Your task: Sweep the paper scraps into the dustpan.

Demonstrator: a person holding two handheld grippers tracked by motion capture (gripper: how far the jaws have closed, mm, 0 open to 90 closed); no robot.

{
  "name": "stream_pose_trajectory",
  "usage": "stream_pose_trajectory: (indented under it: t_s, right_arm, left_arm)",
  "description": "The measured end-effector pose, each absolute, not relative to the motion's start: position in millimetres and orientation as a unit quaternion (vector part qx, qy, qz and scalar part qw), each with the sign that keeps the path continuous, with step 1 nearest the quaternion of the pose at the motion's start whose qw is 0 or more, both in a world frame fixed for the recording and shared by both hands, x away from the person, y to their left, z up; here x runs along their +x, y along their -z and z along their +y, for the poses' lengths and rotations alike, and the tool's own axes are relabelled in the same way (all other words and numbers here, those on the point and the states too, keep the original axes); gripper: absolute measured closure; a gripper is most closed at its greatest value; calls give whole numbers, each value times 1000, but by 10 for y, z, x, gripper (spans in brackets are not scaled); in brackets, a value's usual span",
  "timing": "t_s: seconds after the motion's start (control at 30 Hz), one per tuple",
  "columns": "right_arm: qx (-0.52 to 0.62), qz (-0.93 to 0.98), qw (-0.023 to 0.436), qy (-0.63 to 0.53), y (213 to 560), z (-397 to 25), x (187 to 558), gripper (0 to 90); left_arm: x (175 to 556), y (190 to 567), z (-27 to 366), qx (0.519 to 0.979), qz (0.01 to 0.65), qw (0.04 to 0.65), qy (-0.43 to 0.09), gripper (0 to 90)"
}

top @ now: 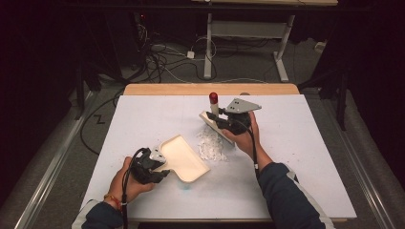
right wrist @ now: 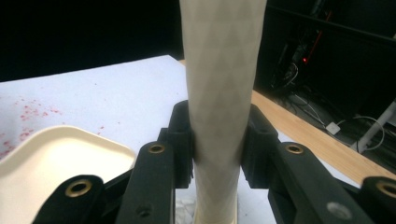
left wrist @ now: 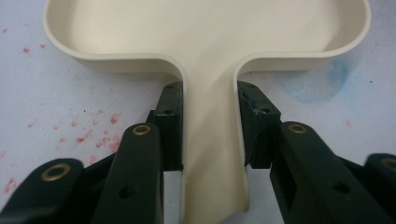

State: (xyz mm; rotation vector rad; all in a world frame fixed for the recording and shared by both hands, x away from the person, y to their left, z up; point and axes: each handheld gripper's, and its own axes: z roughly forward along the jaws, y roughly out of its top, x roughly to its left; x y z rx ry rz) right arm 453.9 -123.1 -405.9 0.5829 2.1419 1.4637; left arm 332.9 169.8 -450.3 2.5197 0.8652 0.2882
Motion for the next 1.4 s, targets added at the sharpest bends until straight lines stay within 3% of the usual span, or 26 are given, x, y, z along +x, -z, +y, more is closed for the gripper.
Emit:
stream_pose_trajectory:
  t_s: [0.4,1.4]
  right_arm:
    - [215,779,257,-530,4063,-1155,4510,703]
    - [131,794,214,-554,4120,-855,4083,701]
  left_arm:
    - [3418,4509,1628,922,312,211,-97,636]
    - [3552,4569,1511,923,317,203,-80,634]
